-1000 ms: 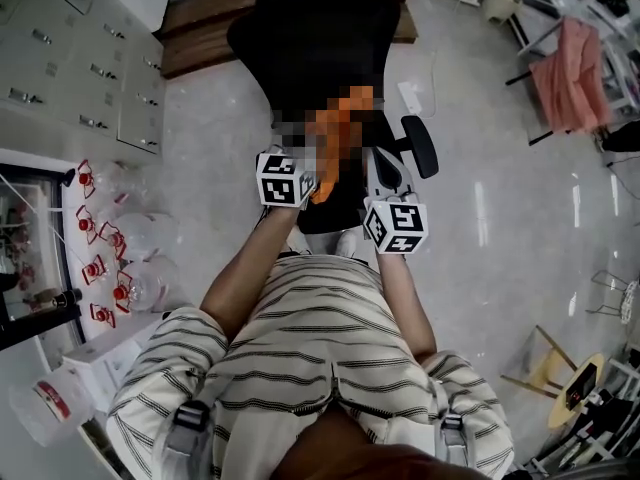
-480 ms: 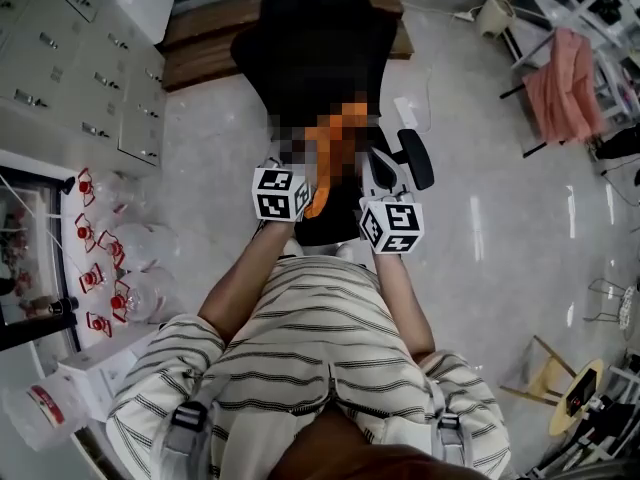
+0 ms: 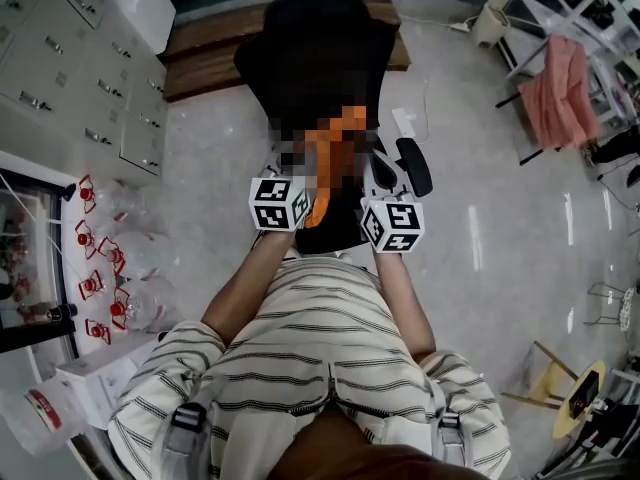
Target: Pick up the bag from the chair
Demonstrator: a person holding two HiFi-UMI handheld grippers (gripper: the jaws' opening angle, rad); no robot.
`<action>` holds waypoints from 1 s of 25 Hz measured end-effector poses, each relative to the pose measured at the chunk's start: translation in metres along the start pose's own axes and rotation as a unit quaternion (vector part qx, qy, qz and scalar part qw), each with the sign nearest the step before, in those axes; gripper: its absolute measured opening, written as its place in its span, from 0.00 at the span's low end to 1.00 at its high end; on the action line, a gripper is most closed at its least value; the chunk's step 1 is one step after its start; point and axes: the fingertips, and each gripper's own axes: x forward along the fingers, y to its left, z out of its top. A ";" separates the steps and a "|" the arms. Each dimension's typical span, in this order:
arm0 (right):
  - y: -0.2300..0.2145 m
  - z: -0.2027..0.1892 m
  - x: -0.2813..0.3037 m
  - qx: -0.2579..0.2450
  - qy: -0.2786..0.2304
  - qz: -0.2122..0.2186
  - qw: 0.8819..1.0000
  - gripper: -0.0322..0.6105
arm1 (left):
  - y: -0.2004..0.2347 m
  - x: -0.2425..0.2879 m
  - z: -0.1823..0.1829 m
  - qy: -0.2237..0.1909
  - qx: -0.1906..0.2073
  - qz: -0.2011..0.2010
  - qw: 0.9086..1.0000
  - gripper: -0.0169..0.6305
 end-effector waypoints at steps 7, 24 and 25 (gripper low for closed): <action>0.006 0.001 0.000 0.001 0.000 0.002 1.000 0.08 | -0.005 -0.009 0.008 -0.017 0.004 -0.004 1.000 0.07; 0.001 0.000 -0.008 0.007 -0.003 -0.003 1.000 0.08 | -0.013 -0.018 0.016 -0.034 0.001 -0.011 0.999 0.07; 0.001 0.000 -0.007 0.007 -0.003 -0.002 1.000 0.08 | -0.013 -0.018 0.017 -0.034 0.001 -0.011 0.999 0.07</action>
